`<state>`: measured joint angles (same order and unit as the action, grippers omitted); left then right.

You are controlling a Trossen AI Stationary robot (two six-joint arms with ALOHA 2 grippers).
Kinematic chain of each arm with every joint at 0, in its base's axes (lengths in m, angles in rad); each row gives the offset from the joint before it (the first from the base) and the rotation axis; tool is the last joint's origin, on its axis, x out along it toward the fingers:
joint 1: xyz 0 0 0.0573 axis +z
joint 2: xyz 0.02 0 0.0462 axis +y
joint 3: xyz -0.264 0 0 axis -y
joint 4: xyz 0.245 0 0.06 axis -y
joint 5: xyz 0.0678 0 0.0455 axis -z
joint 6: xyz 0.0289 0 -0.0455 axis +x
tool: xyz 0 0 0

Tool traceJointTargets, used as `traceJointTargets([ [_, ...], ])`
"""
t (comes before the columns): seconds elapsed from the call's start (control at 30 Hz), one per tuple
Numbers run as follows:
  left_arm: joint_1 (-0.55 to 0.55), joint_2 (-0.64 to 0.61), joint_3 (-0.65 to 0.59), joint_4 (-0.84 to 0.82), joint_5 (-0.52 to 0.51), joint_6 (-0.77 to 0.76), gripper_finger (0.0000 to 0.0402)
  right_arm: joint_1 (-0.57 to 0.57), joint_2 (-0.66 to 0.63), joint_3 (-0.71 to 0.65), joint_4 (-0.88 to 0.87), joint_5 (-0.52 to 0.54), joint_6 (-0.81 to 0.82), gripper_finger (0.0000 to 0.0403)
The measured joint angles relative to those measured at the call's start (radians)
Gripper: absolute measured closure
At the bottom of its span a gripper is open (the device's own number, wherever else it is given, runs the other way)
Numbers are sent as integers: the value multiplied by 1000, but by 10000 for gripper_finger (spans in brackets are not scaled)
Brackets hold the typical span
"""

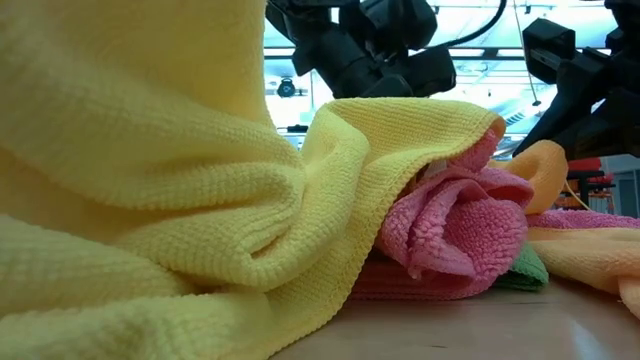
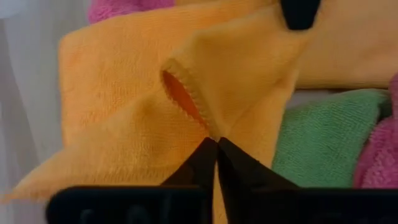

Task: Fold microfiber towels
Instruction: Fold the orange microfiber towel

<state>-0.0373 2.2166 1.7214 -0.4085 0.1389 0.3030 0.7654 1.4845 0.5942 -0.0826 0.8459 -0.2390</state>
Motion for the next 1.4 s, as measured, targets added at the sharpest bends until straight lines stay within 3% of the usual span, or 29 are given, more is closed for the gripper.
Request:
traceJointTargets([
  [0.13, -7, 0, 0, 13, -1, -2, 388, 1, 0, 0, -21, 18, 25, 363],
  [0.33, -13, 0, 0, 12, -3, -17, 395, -14, -66, 29, -187, 79, 245, 323],
  [0.63, -17, 0, 0, -2, -3, -56, 396, -134, -260, 36, -497, -62, 646, 222],
  [0.83, -26, 0, 0, 5, -21, -48, 386, -217, -302, 36, -398, -87, 623, 206],
  [1.03, -32, 0, 0, -2, -40, -55, 394, -287, -291, 37, -249, -290, 608, 205],
  [1.4, -33, -1, 0, -9, -60, -93, 387, -279, -248, 22, -175, -346, 731, 174],
])
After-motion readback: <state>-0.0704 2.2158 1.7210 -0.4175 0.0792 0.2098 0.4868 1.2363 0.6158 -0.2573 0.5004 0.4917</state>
